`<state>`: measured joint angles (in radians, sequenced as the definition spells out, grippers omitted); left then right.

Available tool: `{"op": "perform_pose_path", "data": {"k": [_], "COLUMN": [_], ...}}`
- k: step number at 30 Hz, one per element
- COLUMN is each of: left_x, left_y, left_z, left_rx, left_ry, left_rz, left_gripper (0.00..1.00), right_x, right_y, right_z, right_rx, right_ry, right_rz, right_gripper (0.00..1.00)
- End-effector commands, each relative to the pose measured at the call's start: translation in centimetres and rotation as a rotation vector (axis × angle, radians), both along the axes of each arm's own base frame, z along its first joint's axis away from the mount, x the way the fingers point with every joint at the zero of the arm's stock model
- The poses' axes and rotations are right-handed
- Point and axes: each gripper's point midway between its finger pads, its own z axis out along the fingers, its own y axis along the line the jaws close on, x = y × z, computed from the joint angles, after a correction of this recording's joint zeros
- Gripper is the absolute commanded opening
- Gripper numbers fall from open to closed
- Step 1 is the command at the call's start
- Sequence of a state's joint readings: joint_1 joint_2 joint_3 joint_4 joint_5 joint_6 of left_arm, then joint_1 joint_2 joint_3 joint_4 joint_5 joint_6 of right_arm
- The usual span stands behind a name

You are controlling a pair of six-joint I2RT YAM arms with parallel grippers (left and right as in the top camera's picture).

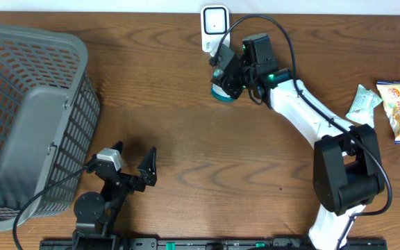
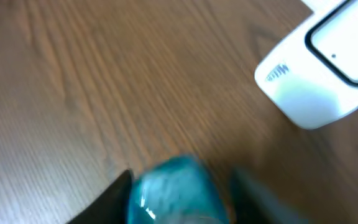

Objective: Scan the item barcode
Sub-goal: 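Lift the mouthwash and tilt it toward the scanner, then hold the mouthwash label against the white scanner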

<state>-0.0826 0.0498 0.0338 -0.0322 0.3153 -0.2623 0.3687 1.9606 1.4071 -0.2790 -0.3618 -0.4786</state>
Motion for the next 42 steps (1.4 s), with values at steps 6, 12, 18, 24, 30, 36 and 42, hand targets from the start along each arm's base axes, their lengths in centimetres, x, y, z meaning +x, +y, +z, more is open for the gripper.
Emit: {"op": "perform_pose_path", "data": {"k": [6, 12, 18, 24, 30, 36, 42], "left_x": [-0.1, -0.1, -0.1, -0.1, -0.1, -0.1, -0.1], "left_y": [-0.2, -0.2, -0.2, -0.2, -0.2, -0.2, -0.2], "left_z": [-1.6, -1.6, -1.6, -1.6, -1.6, -1.6, -1.6], "left_rx": [0.001, 0.001, 0.001, 0.001, 0.001, 0.001, 0.001], "left_ry": [0.038, 0.038, 0.037, 0.037, 0.037, 0.037, 0.037], "left_rz": [-0.009, -0.009, -0.009, -0.009, -0.009, -0.01, -0.009], "left_gripper": [0.99, 0.99, 0.99, 0.99, 0.99, 0.99, 0.99], "right_x": [-0.5, -2.7, -7.9, -13.3, -16.2, -18.6, -17.3], "right_y": [-1.3, 0.5, 2.3, 3.5, 3.2, 2.2, 1.7], "right_z": [-2.5, 5.0, 10.2, 13.2, 14.3, 14.6, 12.2], "right_rx": [-0.068, 0.025, 0.18, 0.358, 0.404, 0.38, 0.229], "right_ry": [0.097, 0.262, 0.47, 0.603, 0.653, 0.714, 0.642], "right_rz": [-0.051, 0.036, 0.17, 0.401, 0.503, 0.54, 0.519], "right_gripper": [0.13, 0.08, 0.04, 0.05, 0.06, 0.06, 0.02]}}
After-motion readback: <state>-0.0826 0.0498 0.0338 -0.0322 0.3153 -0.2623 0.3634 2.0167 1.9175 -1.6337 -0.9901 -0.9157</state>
